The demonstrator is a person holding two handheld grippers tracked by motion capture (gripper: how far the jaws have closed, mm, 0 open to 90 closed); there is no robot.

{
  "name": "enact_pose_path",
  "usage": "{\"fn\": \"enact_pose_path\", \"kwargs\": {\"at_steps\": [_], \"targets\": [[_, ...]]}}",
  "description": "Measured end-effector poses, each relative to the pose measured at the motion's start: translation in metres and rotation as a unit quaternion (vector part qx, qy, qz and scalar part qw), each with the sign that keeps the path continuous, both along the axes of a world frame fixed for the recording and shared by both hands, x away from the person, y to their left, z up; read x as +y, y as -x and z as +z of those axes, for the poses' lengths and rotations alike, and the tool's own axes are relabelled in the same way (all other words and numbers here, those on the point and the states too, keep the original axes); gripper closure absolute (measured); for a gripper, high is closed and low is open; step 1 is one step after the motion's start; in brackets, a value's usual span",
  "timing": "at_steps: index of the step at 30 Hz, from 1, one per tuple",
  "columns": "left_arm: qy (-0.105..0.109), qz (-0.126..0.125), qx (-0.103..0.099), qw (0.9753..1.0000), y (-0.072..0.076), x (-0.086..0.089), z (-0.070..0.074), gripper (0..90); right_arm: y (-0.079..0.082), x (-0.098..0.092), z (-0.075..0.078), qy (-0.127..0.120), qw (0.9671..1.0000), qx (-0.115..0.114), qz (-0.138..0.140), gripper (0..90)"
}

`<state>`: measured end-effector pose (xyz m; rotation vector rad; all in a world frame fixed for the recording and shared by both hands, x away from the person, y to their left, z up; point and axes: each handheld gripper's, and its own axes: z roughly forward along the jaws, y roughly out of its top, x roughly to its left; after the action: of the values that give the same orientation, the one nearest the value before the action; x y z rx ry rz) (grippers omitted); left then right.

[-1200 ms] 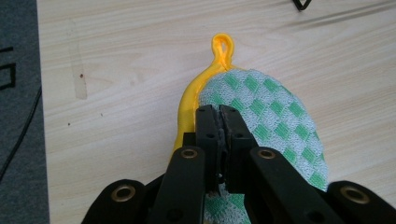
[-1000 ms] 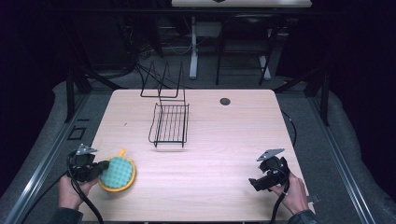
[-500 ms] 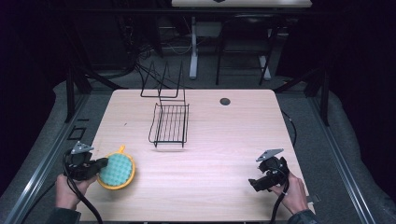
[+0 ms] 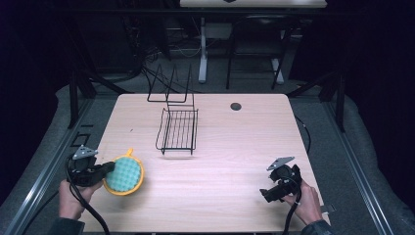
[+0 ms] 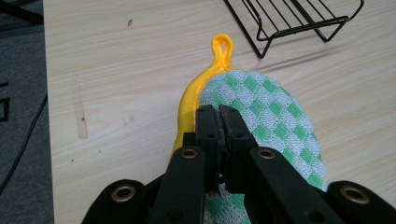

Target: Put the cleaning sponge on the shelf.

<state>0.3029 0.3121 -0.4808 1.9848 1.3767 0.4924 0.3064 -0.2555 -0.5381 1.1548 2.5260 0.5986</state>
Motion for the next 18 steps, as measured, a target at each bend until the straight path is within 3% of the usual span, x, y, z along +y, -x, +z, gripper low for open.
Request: {"fn": "enact_pose_path", "kwargs": {"at_steps": [10,18], "targets": [[0.024,0.002,-0.017,0.9996,-0.001,0.001,0.012,87.7,-0.001,0.001,-0.001,0.002,1.0000,0.005,0.003,0.0],[0.032,0.004,-0.025,0.9992,-0.003,0.001,0.016,87.8,-0.001,0.002,-0.001,0.008,0.9999,0.008,0.003,0.0]]}}
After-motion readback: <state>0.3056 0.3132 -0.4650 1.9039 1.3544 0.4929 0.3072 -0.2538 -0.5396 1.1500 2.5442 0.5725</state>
